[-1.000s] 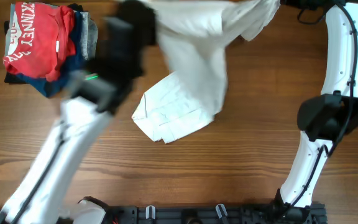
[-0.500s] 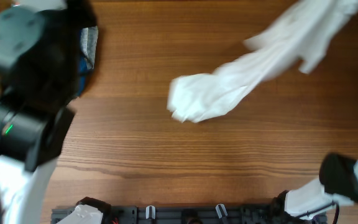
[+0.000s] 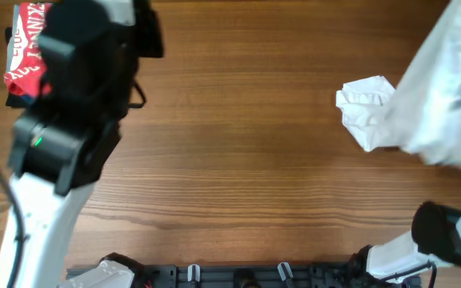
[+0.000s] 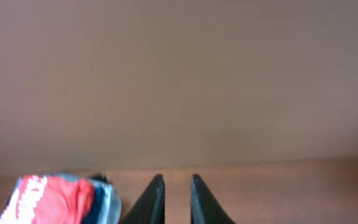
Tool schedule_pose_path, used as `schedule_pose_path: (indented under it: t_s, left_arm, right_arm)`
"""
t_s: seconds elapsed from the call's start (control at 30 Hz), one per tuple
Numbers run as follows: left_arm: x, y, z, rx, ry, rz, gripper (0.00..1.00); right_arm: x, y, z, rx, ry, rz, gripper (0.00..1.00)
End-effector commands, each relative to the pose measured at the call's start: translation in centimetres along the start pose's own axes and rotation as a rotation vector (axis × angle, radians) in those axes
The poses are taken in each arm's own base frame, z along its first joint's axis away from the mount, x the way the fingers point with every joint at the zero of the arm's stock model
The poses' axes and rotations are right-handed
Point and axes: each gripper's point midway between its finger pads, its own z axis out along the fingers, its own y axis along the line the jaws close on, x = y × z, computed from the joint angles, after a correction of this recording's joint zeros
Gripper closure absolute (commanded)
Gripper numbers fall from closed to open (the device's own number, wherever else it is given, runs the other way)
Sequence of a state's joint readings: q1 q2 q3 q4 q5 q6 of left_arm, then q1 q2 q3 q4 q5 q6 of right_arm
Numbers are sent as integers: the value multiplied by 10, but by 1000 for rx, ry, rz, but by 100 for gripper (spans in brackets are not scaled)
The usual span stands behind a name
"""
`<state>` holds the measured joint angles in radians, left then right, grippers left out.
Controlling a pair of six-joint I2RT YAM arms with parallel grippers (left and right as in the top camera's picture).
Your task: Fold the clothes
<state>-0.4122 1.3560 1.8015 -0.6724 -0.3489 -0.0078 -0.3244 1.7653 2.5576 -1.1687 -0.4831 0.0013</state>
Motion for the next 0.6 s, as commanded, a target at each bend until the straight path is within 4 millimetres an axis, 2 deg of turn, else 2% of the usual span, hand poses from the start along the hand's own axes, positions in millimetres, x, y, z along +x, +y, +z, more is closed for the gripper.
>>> schedule_pose_path:
  t_s: [0.0, 0.1, 0.23, 0.3, 0.4, 0.47, 0.5, 0.57]
  left_arm:
    - [-8, 8, -8, -7, -24, -39, 79]
    - [-4, 25, -5, -49, -3, -73, 74]
    - [8, 50, -3, -115, 42, -93, 71]
    - [15, 61, -3, -145, 72, -91, 70]
    - [23, 72, -4, -176, 103, -90, 69]
    - [25, 79, -4, -195, 114, -92, 69]
    - [26, 82, -4, -203, 116, -94, 68]
    - [27, 89, -4, -221, 119, -102, 68]
  right_arm:
    - [15, 21, 33, -124, 58, -16, 96]
    - [29, 38, 65, -199, 106, -14, 96]
    - [44, 79, 110, -363, 140, -4, 96]
    - [49, 117, 127, -495, 140, -10, 96]
    - [55, 183, 136, -657, 130, -52, 96]
    - [62, 233, 130, -750, 125, -106, 96]
    - [66, 251, 126, -784, 125, -131, 96]
    - [79, 297, 109, -875, 138, -186, 96]
